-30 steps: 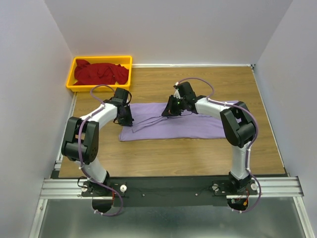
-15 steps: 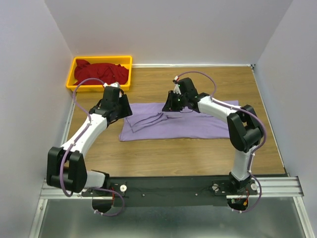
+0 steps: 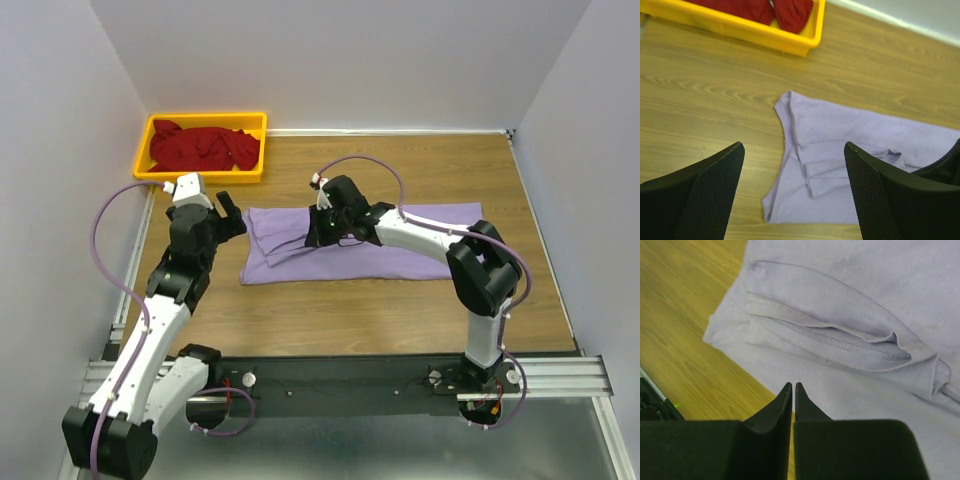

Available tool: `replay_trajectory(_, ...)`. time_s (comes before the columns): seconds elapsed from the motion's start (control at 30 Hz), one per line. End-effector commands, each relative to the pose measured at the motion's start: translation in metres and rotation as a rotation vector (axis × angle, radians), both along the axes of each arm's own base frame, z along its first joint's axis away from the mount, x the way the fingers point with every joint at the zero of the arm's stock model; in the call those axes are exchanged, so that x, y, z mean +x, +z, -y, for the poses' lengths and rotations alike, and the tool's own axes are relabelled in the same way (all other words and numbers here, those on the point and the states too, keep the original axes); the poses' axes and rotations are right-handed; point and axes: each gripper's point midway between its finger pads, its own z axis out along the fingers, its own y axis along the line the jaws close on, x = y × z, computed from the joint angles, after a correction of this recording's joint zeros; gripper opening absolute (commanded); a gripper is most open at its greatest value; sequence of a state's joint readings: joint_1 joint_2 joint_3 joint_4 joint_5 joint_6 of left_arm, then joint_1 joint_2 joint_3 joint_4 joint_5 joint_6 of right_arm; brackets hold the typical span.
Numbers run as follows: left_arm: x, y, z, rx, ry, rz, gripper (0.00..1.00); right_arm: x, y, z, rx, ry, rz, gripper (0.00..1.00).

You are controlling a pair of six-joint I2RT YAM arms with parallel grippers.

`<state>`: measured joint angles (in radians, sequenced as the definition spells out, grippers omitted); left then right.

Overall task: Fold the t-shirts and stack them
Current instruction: Fold the tshirt

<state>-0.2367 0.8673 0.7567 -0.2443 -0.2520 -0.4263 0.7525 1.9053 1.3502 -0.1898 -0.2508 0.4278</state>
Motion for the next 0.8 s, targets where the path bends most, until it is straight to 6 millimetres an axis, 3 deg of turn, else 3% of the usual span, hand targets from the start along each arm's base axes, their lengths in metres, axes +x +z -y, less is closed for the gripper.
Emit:
replay_trajectory(0.0, -0.01, 0.013, -0.027, 0.058, 0.106, 0.123, 0.9, 0.0, -0.028, 0.001, -0.088, -0.012, -0.02, 0.1)
replay_trajectory(0.2, -0.014, 0.009, -0.026, 0.051, 0.092, 0.165, 0.93, 0.005, -0.043, -0.001, -0.114, -0.034, -0.039, 0.09)
replay_trajectory(0.77, -0.008, 0.001, -0.03, 0.08, 0.11, 0.132, 0.92, 0.024, -0.046, -0.012, -0.125, -0.065, -0.026, 0.09)
